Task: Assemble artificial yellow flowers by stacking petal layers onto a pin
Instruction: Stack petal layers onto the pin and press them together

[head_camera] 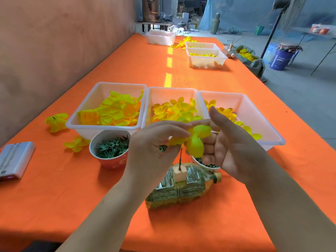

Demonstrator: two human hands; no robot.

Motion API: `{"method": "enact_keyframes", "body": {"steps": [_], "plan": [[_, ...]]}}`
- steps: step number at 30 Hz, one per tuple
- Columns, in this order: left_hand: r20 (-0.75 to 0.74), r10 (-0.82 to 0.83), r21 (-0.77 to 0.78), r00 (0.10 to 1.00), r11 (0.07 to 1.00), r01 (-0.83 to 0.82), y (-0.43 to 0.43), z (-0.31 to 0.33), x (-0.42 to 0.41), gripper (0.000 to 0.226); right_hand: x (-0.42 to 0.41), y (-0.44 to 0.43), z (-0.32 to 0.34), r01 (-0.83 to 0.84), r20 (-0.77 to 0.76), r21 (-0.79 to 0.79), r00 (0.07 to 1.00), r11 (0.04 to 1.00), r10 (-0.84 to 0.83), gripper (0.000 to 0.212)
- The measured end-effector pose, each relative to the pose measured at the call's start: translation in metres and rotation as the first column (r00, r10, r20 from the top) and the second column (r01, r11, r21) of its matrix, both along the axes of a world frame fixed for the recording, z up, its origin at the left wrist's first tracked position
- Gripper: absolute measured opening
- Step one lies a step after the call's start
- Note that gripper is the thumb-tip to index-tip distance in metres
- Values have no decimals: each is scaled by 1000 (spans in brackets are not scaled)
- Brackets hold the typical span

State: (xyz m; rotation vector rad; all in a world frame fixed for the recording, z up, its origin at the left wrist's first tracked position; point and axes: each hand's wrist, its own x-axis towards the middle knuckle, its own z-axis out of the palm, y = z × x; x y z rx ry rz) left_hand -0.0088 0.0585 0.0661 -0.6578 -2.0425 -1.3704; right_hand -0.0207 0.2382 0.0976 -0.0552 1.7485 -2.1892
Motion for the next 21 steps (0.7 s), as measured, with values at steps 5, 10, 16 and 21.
{"method": "enact_keyframes", "body": {"steps": [5,10,16,21], "plan": [[96,-18,30,995,999,15,-1,2,3,34,-4,-2,-1,14,-78,63,997,998,-9,36],[576,-145,373,805,922,-100,-6,-2,-2,25,-5,-5,-11,13,-77,110,997,994,-4,39],[763,-440,507,473,862,-16,-6,-5,-5,30,-8,-9,-21,27,-48,177,999,984,-19,19],[778,-452,542,436,835,-102,-1,-8,-6,12,-9,-12,-28,-24,101,38,995,999,20,27]]}}
